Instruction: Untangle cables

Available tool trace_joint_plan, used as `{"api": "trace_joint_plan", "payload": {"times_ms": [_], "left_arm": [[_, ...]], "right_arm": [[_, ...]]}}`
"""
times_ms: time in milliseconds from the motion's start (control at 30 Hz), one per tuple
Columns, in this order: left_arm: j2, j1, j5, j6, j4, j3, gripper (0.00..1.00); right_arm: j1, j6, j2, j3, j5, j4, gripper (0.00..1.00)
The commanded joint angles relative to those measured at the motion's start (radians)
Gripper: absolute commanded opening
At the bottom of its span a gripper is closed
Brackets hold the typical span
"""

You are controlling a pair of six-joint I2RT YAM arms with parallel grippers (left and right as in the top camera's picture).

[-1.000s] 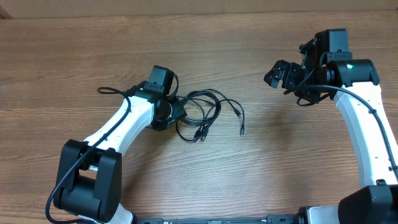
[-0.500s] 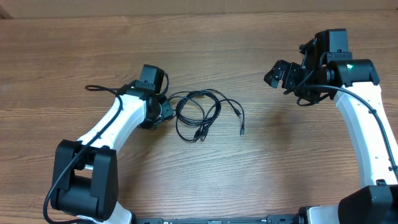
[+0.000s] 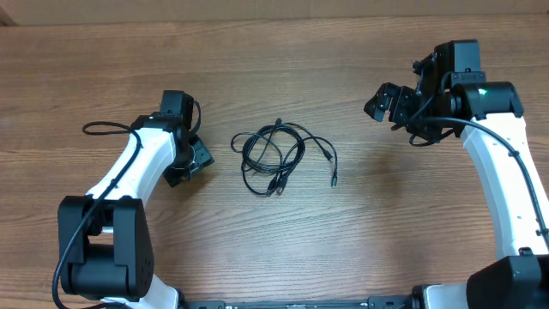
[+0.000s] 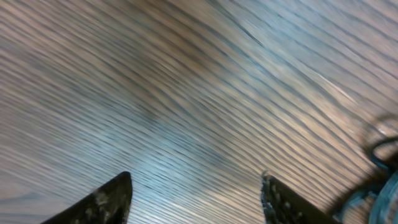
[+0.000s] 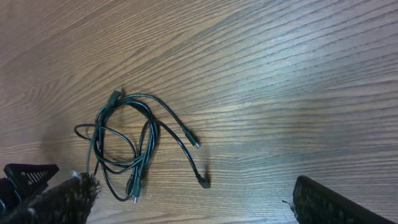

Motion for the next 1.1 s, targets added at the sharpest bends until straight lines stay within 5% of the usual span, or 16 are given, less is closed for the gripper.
{"api": "trace_joint_plan", "payload": {"times_ms": [0,133,167,267,367,500,733,833,1067], "left_arm": [[0.002,-0.004,0.154,0.069,0.011,-0.003,0.69],[0.002,-0.023,0.278,0.082,0.037,-0.003,0.76],[0.002,-0.027,0.301,0.078,0.046,-0.003,0.97],[0.002,-0.036,0.344,0.025,0.062,-0.003,0.99],[0.002,-0.043,0.420,-0.042,0.097,-0.003,0.91],[0.002,-0.058,0.539,-0.013,0.206,-0.003,0.36],[0.002,-0.126,0.532,0.214,0.352,-0.003,0.37],[0.002,-0.161,0.530,0.312,0.397,-0.003,0.45],[0.002,-0.237,0.356,0.327,0.420,-0.004,0.49]], "right_arm": [[-0.005,0.002,-0.003,0.025,-0.006,0.005,1.00],[-0.005,0.002,-0.003,0.025,-0.006,0.005,1.00],[-0.005,0.002,-0.003,0.025,-0.006,0.005,1.00],[-0.005,0.002,-0.003,0.025,-0.006,0.005,1.00],[-0.005,0.002,-0.003,0.025,-0.006,0.005,1.00],[-0.005,0.002,-0.003,0.025,-0.006,0.005,1.00],[-0.005,0.002,-0.003,0.025,-0.006,0.005,1.00],[-0.005,0.002,-0.003,0.025,-0.006,0.005,1.00],[-0.005,0.002,-0.003,0.025,-0.006,0.006,1.00]]}}
